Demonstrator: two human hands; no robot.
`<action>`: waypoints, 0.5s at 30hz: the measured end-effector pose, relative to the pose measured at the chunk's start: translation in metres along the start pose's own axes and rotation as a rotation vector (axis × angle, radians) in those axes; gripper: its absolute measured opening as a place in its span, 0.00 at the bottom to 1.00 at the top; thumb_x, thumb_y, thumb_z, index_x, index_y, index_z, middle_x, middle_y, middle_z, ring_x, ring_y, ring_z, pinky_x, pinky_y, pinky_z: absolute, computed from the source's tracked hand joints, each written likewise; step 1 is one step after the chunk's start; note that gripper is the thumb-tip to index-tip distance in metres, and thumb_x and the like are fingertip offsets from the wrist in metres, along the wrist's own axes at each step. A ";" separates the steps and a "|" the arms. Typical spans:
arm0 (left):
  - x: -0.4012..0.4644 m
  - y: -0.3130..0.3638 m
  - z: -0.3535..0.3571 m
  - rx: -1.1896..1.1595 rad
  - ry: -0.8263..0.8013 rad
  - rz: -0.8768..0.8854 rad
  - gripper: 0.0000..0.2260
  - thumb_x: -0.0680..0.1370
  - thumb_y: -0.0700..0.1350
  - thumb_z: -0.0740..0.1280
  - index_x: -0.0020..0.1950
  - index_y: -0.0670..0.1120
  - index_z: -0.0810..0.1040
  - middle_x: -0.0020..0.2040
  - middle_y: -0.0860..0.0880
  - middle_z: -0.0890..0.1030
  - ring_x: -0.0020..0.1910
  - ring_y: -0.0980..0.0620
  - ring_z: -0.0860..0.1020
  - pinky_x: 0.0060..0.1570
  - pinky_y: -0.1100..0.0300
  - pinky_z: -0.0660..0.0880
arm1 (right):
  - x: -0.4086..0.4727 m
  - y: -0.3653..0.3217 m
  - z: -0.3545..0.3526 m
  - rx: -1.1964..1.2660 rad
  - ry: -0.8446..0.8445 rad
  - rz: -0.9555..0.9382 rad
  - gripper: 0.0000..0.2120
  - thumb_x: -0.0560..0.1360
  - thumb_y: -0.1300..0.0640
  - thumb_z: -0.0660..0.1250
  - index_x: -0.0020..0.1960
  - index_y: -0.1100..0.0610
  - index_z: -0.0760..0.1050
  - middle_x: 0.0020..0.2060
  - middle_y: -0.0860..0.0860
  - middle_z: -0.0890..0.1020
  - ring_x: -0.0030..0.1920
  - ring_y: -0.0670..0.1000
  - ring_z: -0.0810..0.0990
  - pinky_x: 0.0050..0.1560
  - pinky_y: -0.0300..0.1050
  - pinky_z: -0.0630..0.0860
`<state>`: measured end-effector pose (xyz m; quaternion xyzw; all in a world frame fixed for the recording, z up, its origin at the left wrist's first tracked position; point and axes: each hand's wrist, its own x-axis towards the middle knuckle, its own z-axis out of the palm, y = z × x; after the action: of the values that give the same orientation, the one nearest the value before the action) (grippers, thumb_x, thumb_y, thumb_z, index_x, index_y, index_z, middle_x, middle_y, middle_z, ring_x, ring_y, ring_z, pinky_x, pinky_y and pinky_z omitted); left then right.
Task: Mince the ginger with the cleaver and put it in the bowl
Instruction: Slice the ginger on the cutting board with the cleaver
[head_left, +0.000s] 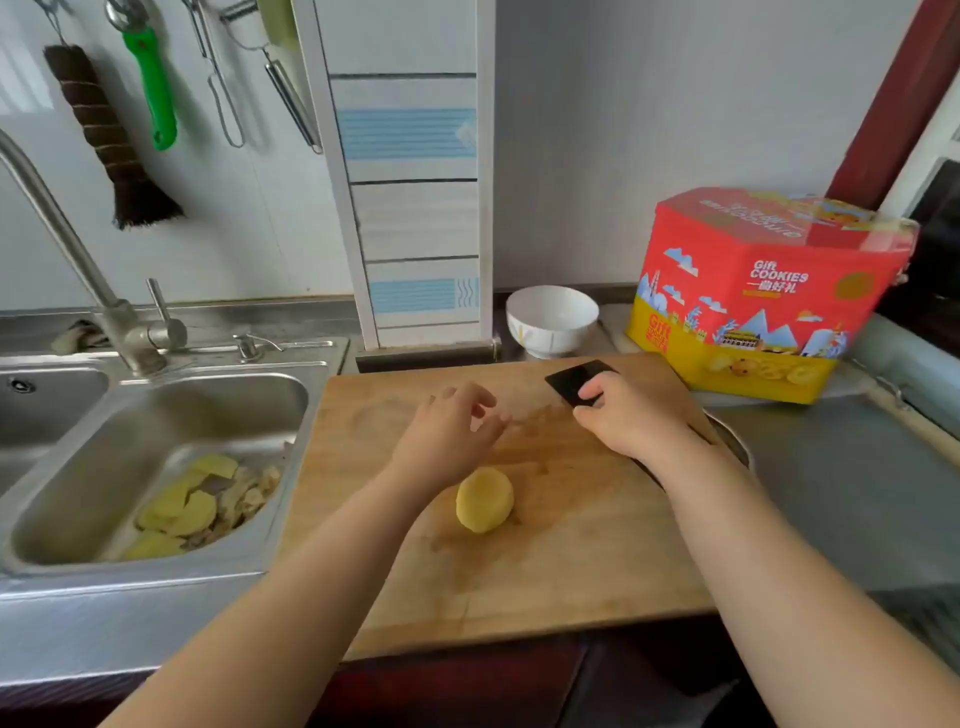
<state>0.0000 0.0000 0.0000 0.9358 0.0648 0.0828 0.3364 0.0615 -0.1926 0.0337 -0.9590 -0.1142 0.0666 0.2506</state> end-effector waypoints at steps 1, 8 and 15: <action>-0.007 -0.001 0.004 0.090 -0.046 -0.008 0.18 0.78 0.63 0.59 0.63 0.55 0.72 0.57 0.55 0.75 0.58 0.52 0.71 0.58 0.52 0.72 | -0.005 0.007 0.003 -0.071 0.004 0.056 0.18 0.79 0.50 0.64 0.67 0.53 0.73 0.61 0.52 0.79 0.60 0.55 0.77 0.57 0.48 0.75; -0.033 -0.006 0.027 0.265 -0.245 0.072 0.29 0.71 0.69 0.64 0.68 0.58 0.68 0.65 0.54 0.68 0.66 0.51 0.64 0.64 0.53 0.67 | -0.023 0.038 0.020 -0.321 0.156 0.259 0.25 0.77 0.43 0.64 0.70 0.53 0.68 0.66 0.58 0.73 0.66 0.60 0.70 0.64 0.55 0.69; -0.040 -0.010 0.027 0.111 -0.215 0.164 0.32 0.66 0.60 0.76 0.67 0.63 0.67 0.62 0.61 0.70 0.64 0.56 0.67 0.63 0.57 0.69 | -0.047 0.064 0.022 -0.291 0.214 0.333 0.30 0.77 0.36 0.60 0.71 0.53 0.64 0.64 0.58 0.73 0.63 0.58 0.74 0.46 0.48 0.72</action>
<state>-0.0342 -0.0157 -0.0311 0.9586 -0.0439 0.0054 0.2815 0.0245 -0.2486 -0.0140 -0.9922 0.0643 -0.0121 0.1062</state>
